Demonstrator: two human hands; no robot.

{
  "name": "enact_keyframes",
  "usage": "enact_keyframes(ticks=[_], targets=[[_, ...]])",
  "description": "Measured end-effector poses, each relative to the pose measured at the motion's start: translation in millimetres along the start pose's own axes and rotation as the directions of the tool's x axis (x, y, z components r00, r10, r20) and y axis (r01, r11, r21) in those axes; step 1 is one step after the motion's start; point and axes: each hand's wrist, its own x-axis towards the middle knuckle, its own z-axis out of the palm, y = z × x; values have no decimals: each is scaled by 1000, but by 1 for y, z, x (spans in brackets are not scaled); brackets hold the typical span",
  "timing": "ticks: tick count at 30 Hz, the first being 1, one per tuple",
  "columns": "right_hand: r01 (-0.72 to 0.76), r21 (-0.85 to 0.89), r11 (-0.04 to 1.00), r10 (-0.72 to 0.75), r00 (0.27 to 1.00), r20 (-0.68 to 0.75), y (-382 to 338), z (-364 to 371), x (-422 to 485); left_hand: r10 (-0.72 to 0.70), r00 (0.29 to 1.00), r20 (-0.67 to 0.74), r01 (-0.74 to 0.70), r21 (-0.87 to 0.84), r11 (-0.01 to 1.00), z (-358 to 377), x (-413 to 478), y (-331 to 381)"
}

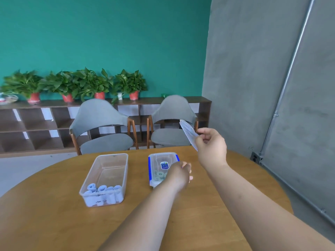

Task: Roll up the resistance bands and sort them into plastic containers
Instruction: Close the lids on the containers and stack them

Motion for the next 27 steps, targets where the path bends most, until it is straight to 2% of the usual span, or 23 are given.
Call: enact_keyframes(ticks=[3, 5, 11, 16, 18, 22, 27], targets=[[19, 157, 987, -22, 1000, 18, -23, 21, -17, -104, 992, -77, 84, -223, 971, -26, -2, 12], [2, 255, 967, -13, 999, 40, -35, 38, -29, -120, 985, -122, 73, -337, 939, -49, -6, 16], [-103, 438, 893, 52, 991, 126, -56, 92, -59, -237, 933, -270, 53, -551, 833, -131, -25, 3], [-192, 476, 858, 101, 973, 209, -67, 134, -81, -232, 866, -442, 24, -427, 904, -195, -40, -23], [-226, 440, 869, 126, 962, 244, -67, 148, -89, -202, 823, -530, 23, -325, 945, -218, -45, -33], [-300, 287, 910, 207, 927, 312, -45, 179, -97, -110, 765, -635, -58, -238, 970, -263, -48, -56], [-251, -91, 964, 267, 885, 382, 10, 213, -100, -18, 758, -652, -39, -72, 997, -304, -42, -91]])
